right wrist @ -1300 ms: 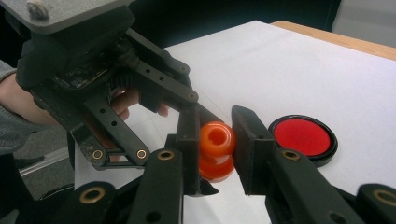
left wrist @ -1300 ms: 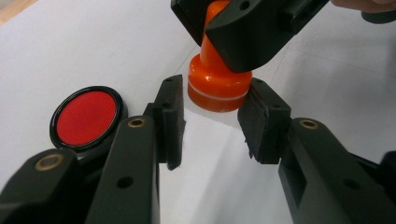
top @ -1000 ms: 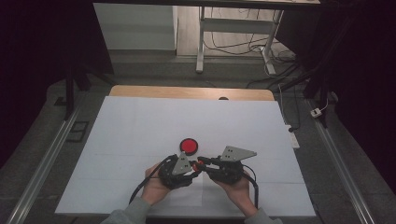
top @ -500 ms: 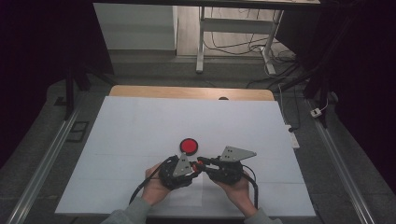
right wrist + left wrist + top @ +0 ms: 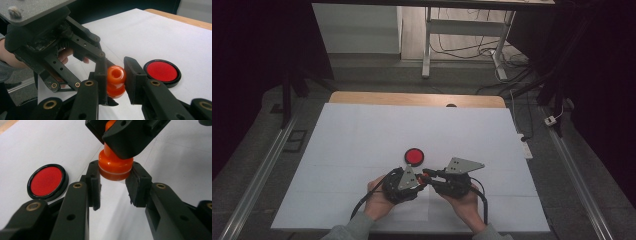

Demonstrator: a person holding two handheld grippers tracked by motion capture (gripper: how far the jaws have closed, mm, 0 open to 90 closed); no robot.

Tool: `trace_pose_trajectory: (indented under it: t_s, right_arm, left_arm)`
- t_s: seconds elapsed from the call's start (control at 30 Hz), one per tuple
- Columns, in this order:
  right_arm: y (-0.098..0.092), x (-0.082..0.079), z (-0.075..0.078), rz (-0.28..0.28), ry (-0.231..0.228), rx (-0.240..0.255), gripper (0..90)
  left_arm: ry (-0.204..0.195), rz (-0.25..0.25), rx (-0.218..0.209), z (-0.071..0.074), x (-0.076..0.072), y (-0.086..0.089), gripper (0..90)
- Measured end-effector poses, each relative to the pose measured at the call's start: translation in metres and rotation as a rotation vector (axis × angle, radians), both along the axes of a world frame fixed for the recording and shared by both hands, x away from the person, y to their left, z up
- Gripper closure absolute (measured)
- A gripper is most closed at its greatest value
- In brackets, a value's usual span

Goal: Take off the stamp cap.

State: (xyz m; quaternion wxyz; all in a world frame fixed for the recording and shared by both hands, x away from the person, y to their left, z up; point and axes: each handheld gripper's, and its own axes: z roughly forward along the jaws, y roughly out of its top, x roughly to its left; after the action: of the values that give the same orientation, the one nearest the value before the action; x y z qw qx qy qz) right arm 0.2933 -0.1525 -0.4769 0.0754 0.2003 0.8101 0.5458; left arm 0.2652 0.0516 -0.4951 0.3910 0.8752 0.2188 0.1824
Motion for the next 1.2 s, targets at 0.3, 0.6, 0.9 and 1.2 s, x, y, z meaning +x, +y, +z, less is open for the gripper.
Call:
trace_pose_trajectory:
  t_s: [0.3,0.6,0.9,1.2]
  right_arm:
    - [0.0002,-0.0001,0.0000,-0.002,0.000,-0.006,72.7]
    - [-0.0008,-0.0004,-0.0007,-0.008,0.009,0.008,72.8]
    - [-0.0009,-0.0010,-0.0020,-0.016,0.017,0.018,72.9]
    - [-0.0017,-0.0003,-0.0036,-0.021,0.032,0.032,72.9]
  left_arm:
    - [-0.009,0.003,0.010,-0.0005,-0.0009,-0.0005,65.1]
    - [-0.015,0.008,0.005,-0.0012,-0.0021,-0.0005,65.2]
    - [-0.020,0.006,0.012,-0.0014,-0.0024,-0.0004,65.2]
    - [-0.036,0.008,0.029,-0.0018,-0.0033,-0.0011,65.2]
